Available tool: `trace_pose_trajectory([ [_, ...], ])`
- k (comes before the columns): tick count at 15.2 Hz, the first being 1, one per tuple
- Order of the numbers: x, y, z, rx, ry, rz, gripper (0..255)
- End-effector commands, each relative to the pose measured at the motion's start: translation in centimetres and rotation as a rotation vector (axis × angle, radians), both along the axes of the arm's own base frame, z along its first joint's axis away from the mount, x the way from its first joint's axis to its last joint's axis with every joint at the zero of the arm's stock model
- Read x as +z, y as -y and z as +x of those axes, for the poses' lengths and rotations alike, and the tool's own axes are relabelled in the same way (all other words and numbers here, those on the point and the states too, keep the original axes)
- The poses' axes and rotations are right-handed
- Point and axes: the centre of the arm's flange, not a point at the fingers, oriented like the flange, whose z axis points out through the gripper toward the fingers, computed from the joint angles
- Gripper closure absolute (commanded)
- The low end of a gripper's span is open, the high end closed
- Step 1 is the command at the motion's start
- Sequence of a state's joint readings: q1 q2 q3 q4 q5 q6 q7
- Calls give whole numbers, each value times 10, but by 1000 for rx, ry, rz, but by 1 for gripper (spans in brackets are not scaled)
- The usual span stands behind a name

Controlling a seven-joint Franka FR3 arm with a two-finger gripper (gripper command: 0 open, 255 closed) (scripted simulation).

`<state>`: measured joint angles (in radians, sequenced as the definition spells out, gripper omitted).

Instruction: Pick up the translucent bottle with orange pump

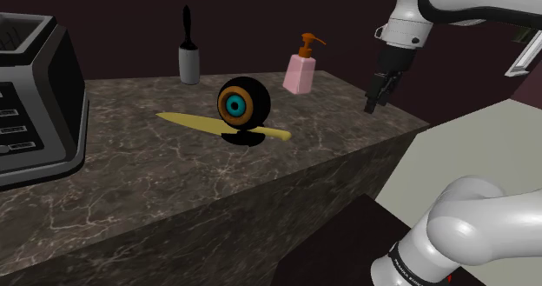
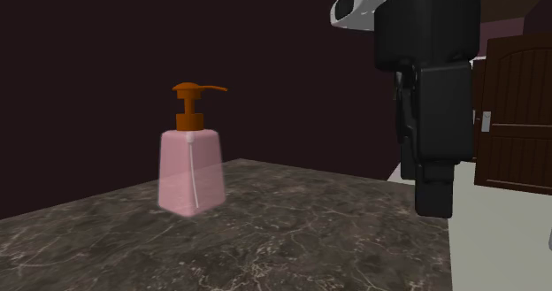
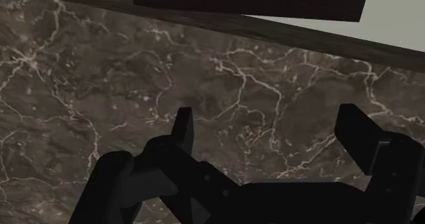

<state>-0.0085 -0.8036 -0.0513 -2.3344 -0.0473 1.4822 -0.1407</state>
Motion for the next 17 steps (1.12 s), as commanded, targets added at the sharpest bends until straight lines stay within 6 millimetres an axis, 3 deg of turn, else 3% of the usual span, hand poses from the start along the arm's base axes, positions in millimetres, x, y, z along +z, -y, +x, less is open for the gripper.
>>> trace_pose_trajectory([
  [1,0,0,0,0,0,0,0],
  [17,62,58,176,116,130,63,0],
])
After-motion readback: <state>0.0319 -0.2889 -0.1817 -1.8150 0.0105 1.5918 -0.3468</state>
